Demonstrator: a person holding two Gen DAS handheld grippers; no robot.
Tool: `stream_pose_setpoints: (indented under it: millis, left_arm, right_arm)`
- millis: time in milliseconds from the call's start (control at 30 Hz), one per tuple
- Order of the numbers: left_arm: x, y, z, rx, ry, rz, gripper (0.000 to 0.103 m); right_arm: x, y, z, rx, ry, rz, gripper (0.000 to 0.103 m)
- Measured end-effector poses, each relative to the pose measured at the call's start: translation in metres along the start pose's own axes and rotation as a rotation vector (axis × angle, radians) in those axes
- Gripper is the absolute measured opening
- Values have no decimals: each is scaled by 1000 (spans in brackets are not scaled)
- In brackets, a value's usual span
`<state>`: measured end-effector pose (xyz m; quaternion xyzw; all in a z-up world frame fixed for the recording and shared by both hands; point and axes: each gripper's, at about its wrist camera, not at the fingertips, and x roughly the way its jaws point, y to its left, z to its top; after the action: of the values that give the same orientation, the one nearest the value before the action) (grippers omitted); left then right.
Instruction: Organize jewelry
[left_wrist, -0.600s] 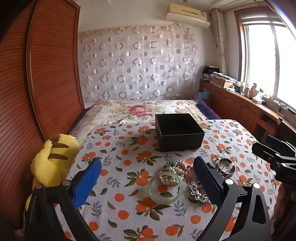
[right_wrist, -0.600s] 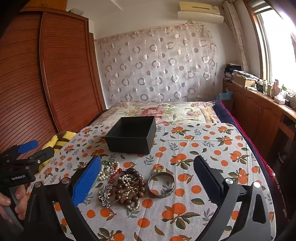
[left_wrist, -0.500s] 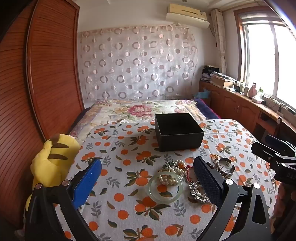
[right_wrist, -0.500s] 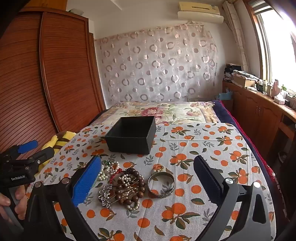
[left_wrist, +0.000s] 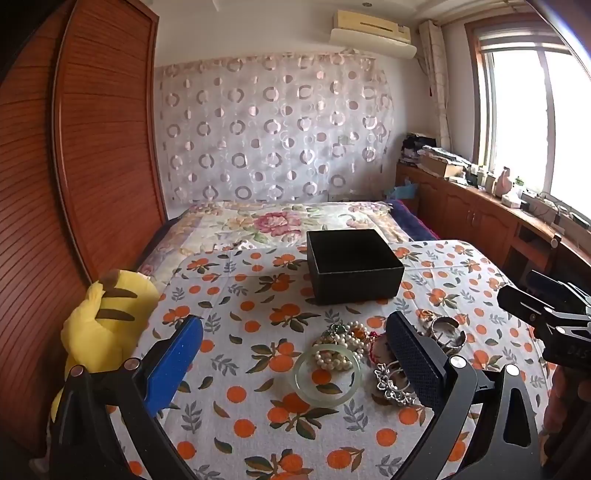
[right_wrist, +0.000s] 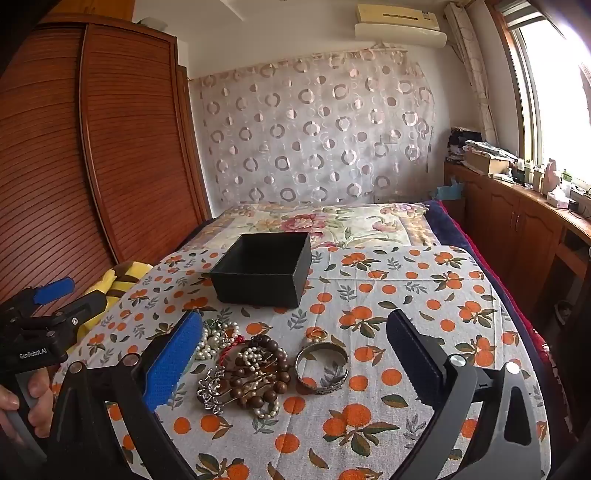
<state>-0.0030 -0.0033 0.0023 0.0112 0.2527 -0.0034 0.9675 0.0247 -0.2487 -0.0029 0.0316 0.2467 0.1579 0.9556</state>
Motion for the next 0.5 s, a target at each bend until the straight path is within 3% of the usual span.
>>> stream_pose_setpoints:
  millis: [500]
  left_arm:
    - [-5,-2,5,3,-6,-2,96]
  right_arm:
    - [-1,0,2,1,-3,1,101]
